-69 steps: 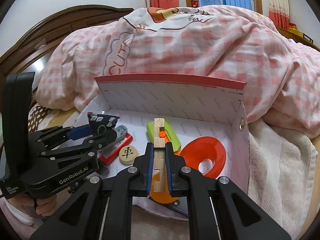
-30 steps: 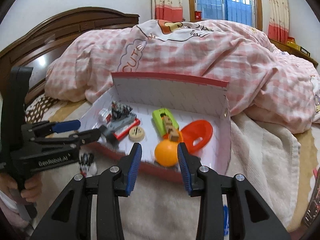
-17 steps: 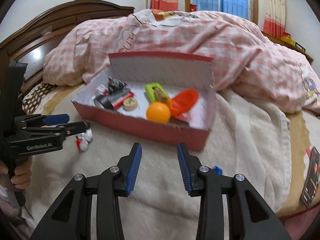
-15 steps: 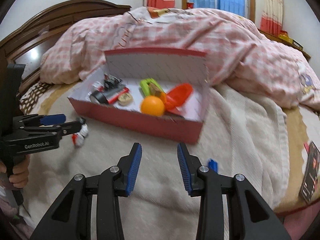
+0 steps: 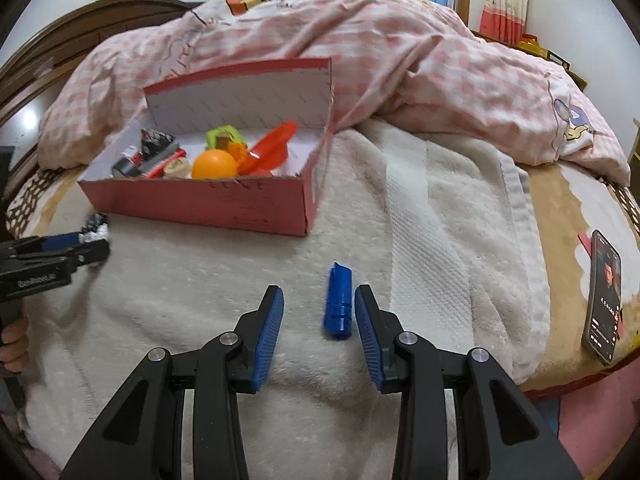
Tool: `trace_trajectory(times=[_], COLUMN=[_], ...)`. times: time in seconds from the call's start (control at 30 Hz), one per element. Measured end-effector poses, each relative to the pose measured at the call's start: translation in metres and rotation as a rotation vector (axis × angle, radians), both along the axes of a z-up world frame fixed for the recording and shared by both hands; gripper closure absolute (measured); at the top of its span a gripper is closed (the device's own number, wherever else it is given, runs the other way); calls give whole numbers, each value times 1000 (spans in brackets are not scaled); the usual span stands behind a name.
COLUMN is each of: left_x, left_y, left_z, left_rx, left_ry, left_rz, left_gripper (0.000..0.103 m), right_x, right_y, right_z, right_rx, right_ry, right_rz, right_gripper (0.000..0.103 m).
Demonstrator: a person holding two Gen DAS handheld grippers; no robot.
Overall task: Organize objects
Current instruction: 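Withdraw both grippers toward the blue marker and white-red robot toy, then grasp the white-red robot toy with the left gripper while the right gripper grasps the blue marker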
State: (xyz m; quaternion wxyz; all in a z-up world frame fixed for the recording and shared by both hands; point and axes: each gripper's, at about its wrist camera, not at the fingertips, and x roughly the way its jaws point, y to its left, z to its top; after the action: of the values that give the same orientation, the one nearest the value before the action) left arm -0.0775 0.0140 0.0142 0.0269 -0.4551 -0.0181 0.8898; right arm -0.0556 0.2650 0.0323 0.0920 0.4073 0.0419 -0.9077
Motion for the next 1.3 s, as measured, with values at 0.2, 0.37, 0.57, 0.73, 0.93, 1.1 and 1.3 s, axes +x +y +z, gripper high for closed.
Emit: trace_trajectory(times=[0.2, 0.37, 0.57, 0.73, 0.93, 1.1, 1.3], left_x=[-1, -1, -1, 2, 13, 21, 19], left_y=[2, 3, 9, 5, 3, 5, 6], left_z=[-2, -3, -5, 0, 8, 21, 42], left_rx=[-19, -2, -44, -4, 33, 43, 55], left_ry=[10, 8, 30, 28, 43, 78, 133], left_rz=[-4, -9, -34, -59, -80, -91, -100], left_gripper=[39, 36, 46, 67, 68, 68, 68], right_x=[-4, -2, 2, 8, 14, 17, 14], right_y=[1, 0, -13, -25, -37, -50, -63], right_z=[-8, -8, -5, 1, 8, 14, 25], right_rx=[-20, -32, -72, -105, -138, -150, -184], right_ry=[-15, -17, -23, -24, -20, -11, 8], right_rz=[-6, -2, 46, 93, 144, 183, 225], right_gripper=[66, 88, 89, 89, 89, 89, 89])
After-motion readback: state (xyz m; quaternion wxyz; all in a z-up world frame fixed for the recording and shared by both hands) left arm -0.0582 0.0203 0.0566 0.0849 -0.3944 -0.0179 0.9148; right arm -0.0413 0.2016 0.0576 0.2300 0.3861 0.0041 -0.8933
